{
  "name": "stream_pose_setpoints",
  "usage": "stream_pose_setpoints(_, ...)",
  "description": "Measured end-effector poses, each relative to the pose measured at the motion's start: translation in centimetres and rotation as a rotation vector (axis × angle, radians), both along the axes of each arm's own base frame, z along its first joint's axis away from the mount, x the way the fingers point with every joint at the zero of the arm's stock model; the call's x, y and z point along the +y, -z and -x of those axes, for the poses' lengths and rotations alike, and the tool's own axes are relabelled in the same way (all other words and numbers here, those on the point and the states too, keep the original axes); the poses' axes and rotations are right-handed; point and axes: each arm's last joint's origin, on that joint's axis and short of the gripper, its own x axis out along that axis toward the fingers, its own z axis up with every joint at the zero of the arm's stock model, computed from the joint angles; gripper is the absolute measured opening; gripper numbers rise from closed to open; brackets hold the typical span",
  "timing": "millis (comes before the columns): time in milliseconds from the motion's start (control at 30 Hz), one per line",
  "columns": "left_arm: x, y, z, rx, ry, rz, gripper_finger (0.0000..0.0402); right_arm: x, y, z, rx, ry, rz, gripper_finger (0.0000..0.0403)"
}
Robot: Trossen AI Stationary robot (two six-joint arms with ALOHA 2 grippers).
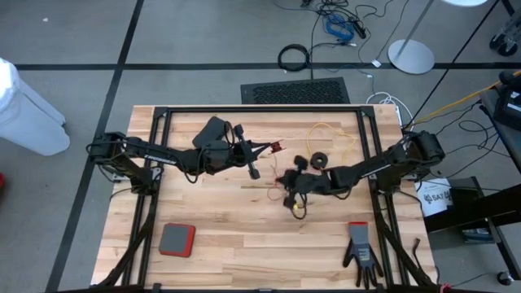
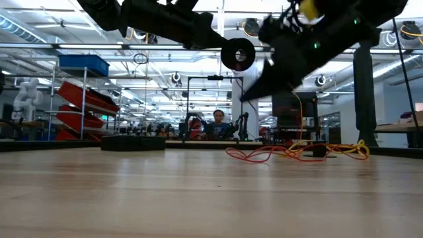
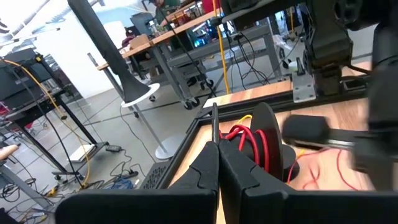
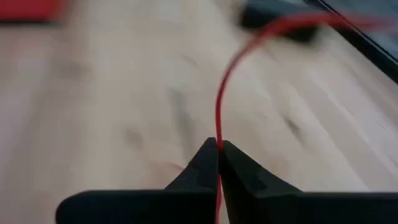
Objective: Coil cords
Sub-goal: Uncoil the red wire from the black spool
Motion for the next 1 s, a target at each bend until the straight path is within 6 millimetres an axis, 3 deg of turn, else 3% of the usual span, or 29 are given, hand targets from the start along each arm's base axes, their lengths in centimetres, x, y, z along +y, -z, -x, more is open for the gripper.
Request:
stream_pose_setpoints(133,0.0,0.1,0.0,0.009,-0.001,0.000,0.0000,1.8,-1.4,-0.6,-0.139,-0.229,0.043,0.0000)
stream_pose_setpoints(233,0.0,0.2,0.0,0.023,-0.002,0.000,0.0000,3.0,-2.5,-0.3,-0.196,-0.267,0.101,0.0000)
stream_pose_setpoints(433,0.1,0.5,0.1,0.057,-0.020,0.000,0.0000,4.9,-4.2,1.3,-0.214,-0.113,0.292,0.0000)
stream_pose_setpoints(633,0.1,0.5,0.1,0.054,-0.023,-0.001,0.0000,5.0,-5.1,4.6,-0.130,0.330,0.455,0.0000)
stream_pose_setpoints(833,0.1,0.4,0.1,0.040,-0.020,-0.001,0.0000,2.5,-3.8,7.5,-0.002,0.434,0.237,0.0000)
stream_pose_setpoints(1000,0.0,0.0,0.0,0.004,-0.002,0.000,0.0000,1.5,-2.3,7.0,0.144,0.387,0.063,0.0000)
